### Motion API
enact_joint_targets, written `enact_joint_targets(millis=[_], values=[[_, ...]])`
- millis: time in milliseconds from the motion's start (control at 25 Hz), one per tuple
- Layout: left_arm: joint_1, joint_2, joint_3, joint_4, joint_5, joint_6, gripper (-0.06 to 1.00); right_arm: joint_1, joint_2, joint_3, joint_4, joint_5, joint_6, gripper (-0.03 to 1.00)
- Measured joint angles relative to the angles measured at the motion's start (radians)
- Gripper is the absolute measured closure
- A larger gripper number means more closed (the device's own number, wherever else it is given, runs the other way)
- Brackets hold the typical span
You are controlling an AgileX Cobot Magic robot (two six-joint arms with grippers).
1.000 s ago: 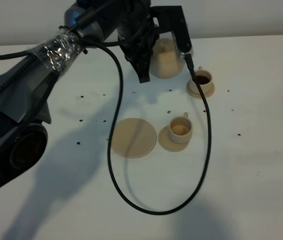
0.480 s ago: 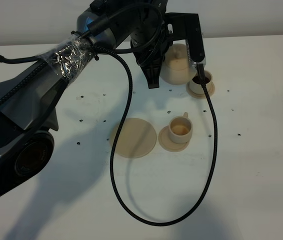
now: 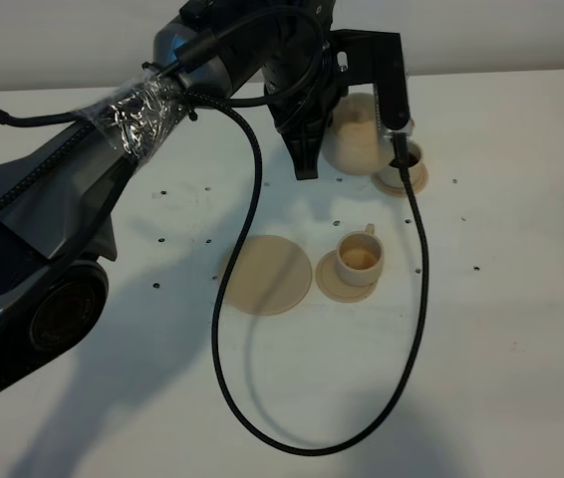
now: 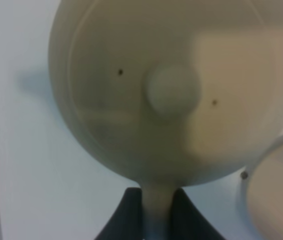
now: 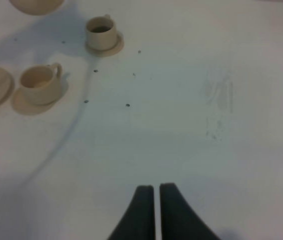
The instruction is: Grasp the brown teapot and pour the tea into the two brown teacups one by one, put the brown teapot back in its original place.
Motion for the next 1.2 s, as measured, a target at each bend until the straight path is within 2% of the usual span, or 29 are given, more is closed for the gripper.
enact_joint_targets(millis=[280, 520, 880, 1040, 1200], values=[[-0.001, -0.015, 0.0, -0.039, 0.001, 0.013, 0.86, 0.0, 0.0, 0.0, 0.0, 0.0, 0.0, 0.94], [-0.001, -0.019, 0.008, -0.041, 0.001, 0.036, 0.86, 0.0, 0.0, 0.0, 0.0, 0.0, 0.0, 0.94], [0.012, -0.133, 0.208, -0.003, 0.0, 0.064, 0.86, 0.0, 0.0, 0.0, 0.0, 0.0, 0.0, 0.94], [0.018, -0.194, 0.317, 0.046, -0.009, 0.074, 0.86, 0.0, 0.0, 0.0, 0.0, 0.0, 0.0, 0.94], [0.018, -0.226, 0.449, 0.076, -0.116, 0.083, 0.86, 0.0, 0.0, 0.0, 0.0, 0.0, 0.0, 0.94]])
